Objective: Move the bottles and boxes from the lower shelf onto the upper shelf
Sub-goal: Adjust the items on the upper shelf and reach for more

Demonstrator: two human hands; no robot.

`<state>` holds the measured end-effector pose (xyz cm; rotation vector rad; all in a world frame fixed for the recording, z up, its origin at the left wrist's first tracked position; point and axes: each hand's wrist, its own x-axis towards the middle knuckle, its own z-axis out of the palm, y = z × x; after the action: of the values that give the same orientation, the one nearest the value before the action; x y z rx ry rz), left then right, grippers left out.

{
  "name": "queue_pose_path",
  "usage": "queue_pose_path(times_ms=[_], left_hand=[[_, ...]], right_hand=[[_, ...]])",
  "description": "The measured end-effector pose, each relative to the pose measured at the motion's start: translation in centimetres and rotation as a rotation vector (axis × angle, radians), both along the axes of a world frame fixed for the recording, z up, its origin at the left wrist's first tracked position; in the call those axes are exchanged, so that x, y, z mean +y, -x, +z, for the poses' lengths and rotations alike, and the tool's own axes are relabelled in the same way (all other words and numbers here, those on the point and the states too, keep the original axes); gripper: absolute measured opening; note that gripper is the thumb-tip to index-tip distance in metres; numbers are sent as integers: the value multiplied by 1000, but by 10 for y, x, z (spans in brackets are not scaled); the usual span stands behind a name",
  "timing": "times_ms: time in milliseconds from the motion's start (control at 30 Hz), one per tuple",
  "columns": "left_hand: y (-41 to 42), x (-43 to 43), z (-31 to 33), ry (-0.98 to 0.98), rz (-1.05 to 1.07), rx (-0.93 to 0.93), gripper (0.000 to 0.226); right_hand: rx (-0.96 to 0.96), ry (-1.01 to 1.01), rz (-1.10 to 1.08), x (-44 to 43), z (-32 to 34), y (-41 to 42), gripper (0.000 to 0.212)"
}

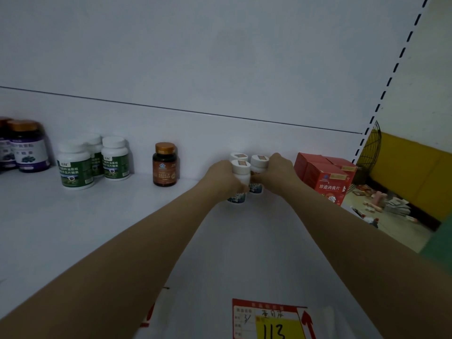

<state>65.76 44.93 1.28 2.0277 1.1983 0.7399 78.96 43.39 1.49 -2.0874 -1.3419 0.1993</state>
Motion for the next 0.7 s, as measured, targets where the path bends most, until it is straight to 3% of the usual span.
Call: queue_pose_path(times_ms=[233,400,700], left_hand=[[1,2,-18,3,19,27,50],[1,-11,-19,42,71,123,71],[48,-71,7,-204,68,565,44]], right_hand=[[43,16,13,-22,-5,5,63],[-122,108,37,-57,-2,14,48],[-382,328,200,-126,23,34,50]])
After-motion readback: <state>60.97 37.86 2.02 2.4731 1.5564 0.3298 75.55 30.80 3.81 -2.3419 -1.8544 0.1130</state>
